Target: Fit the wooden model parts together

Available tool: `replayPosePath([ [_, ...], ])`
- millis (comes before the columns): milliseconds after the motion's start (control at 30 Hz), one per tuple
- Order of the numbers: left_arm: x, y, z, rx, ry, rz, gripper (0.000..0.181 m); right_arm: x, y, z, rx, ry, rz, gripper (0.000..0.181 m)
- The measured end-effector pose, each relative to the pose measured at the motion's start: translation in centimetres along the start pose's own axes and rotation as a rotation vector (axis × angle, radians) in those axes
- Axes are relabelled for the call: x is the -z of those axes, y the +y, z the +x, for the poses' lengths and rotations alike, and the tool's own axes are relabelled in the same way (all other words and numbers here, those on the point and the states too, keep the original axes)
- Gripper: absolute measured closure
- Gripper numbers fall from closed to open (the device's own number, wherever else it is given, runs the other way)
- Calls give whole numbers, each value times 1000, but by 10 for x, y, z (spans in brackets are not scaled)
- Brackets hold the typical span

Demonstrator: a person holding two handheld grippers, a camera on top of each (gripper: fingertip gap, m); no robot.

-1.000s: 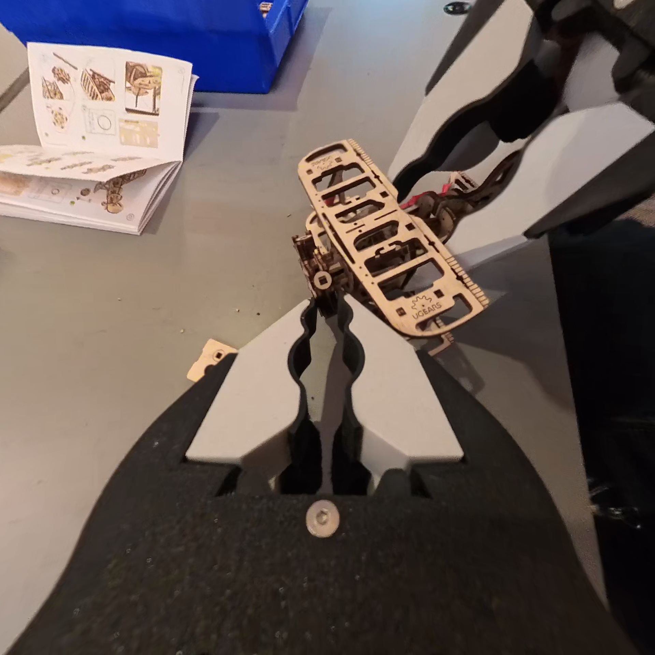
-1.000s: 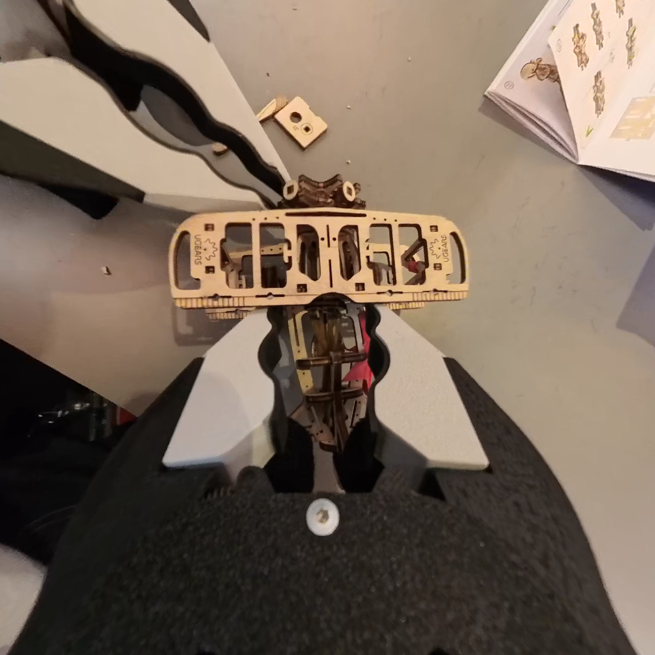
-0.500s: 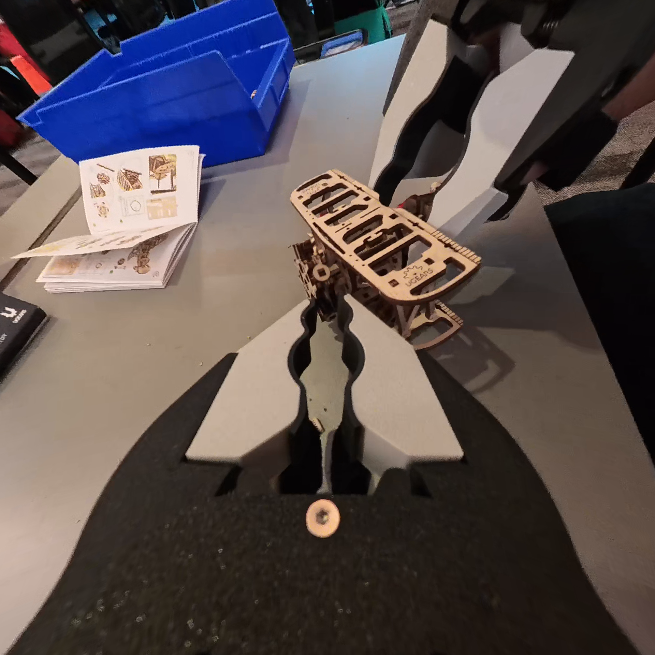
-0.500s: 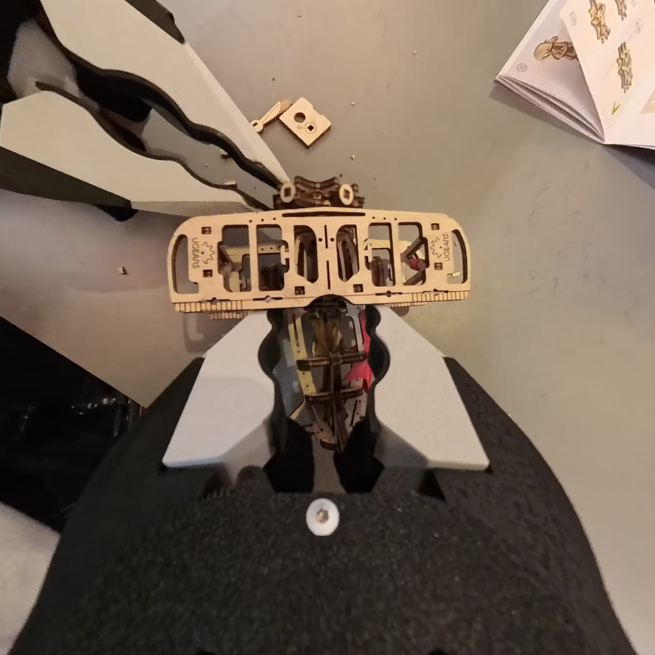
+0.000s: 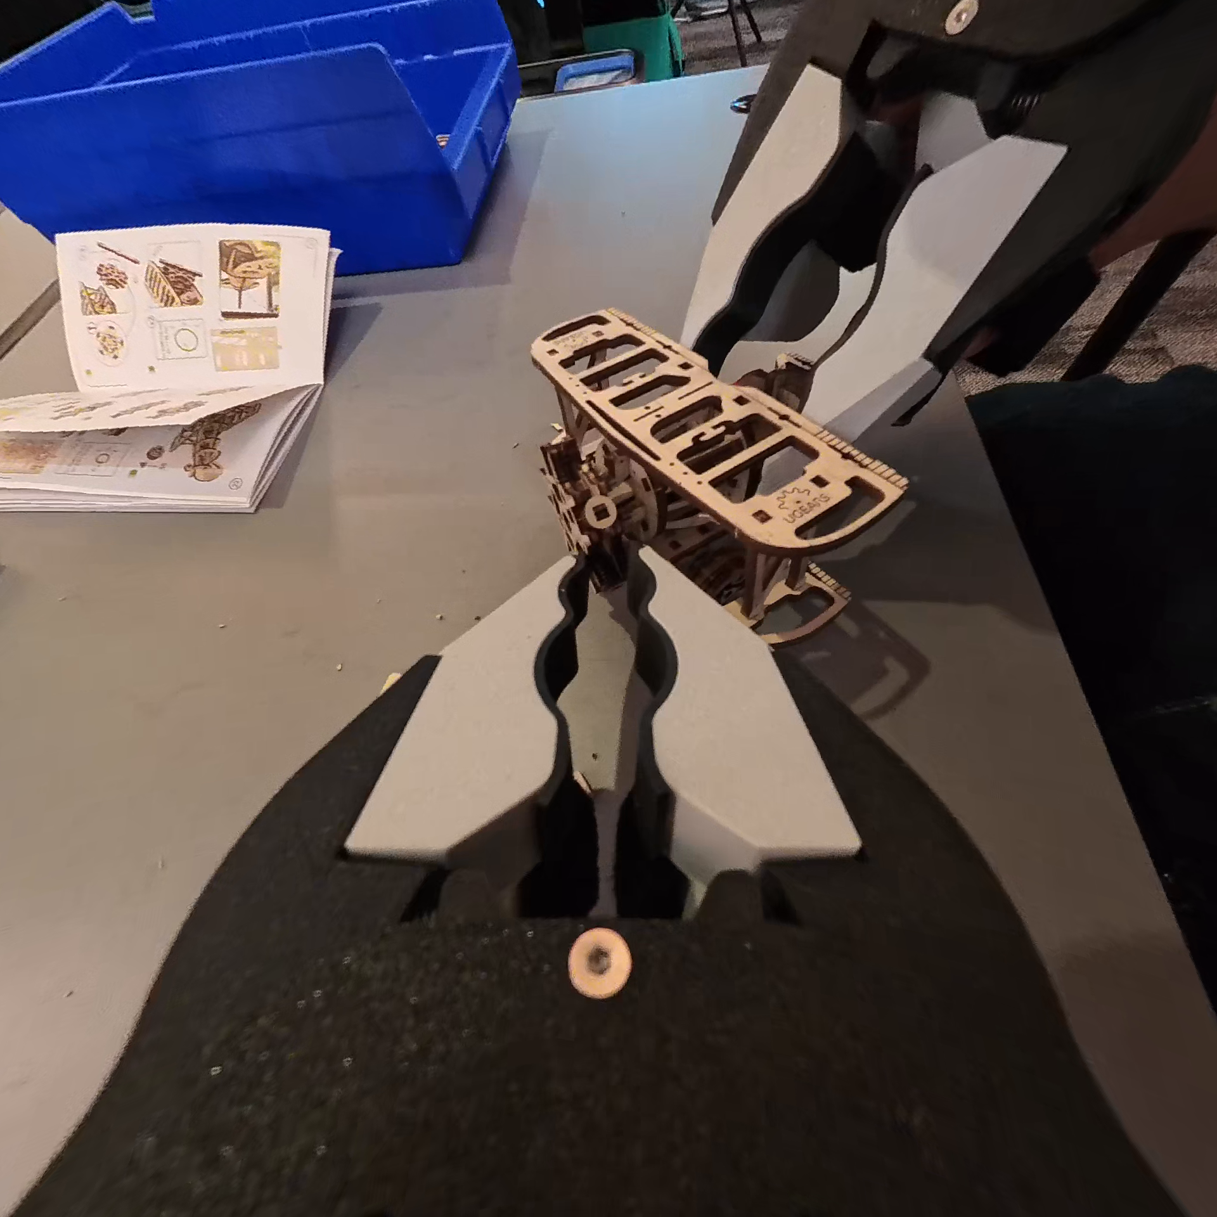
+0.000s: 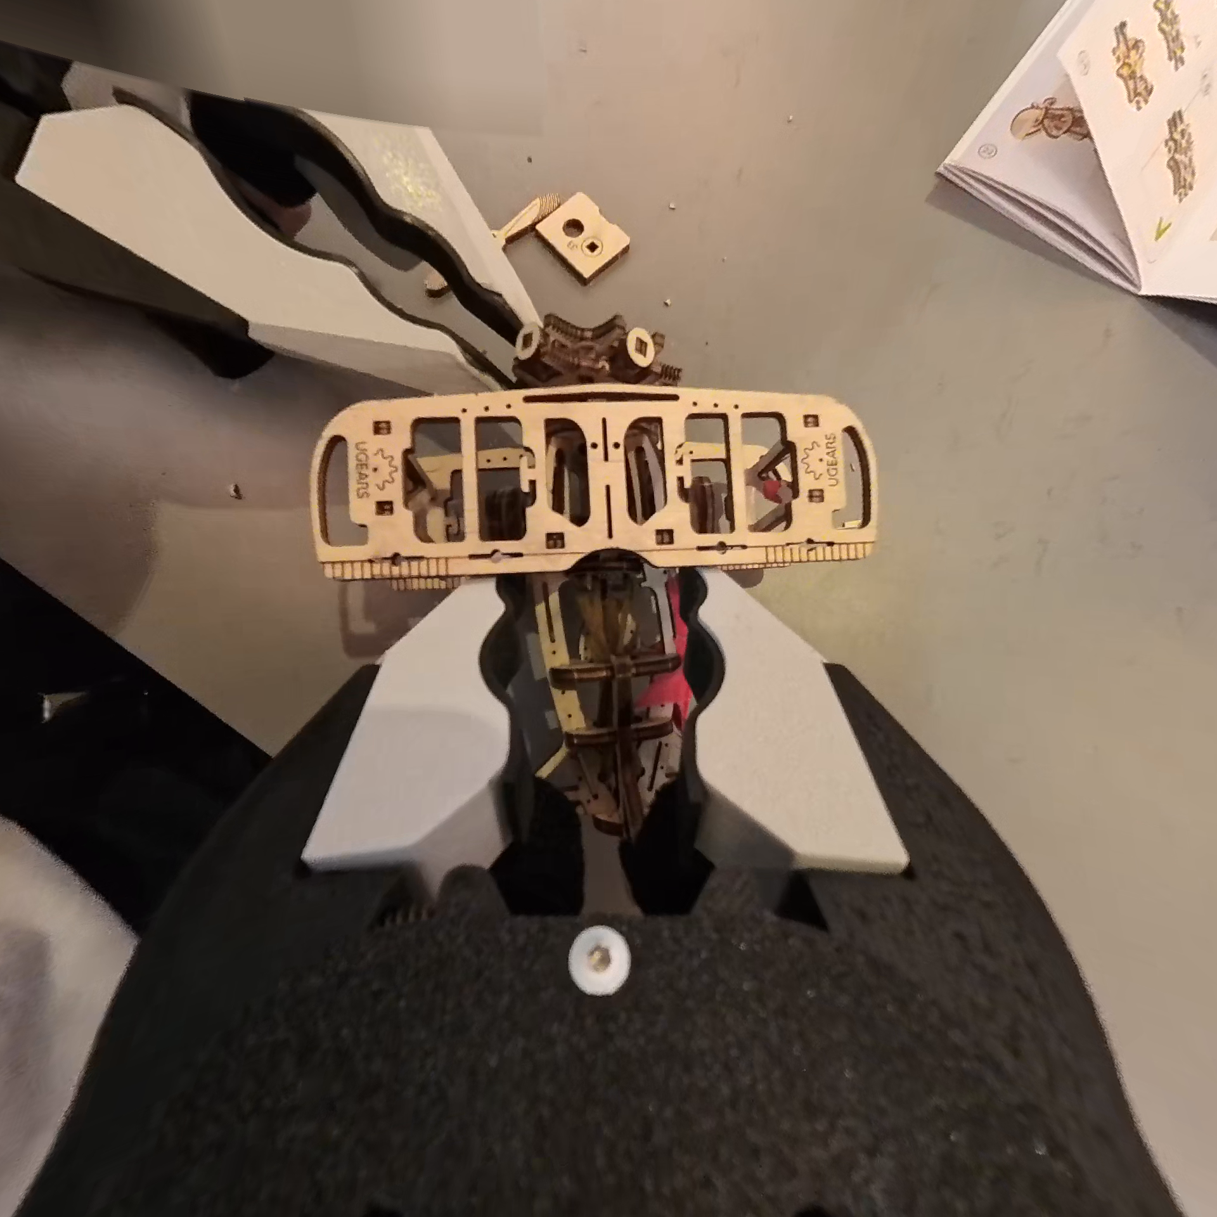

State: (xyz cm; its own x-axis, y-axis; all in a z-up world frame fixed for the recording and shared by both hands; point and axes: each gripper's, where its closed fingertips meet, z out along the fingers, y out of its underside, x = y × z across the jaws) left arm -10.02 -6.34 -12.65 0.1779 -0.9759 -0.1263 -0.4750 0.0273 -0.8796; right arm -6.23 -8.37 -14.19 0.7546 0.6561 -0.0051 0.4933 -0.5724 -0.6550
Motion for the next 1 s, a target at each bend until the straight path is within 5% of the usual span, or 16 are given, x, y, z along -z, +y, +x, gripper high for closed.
replayPosePath([
  [333, -6, 8, 5, -204, -122, -64, 181, 2, 2, 1, -5, -3, -9, 136],
  [1000, -1, 4, 1, -130, 11, -17, 167, 0, -1, 3, 5, -53, -17, 136],
])
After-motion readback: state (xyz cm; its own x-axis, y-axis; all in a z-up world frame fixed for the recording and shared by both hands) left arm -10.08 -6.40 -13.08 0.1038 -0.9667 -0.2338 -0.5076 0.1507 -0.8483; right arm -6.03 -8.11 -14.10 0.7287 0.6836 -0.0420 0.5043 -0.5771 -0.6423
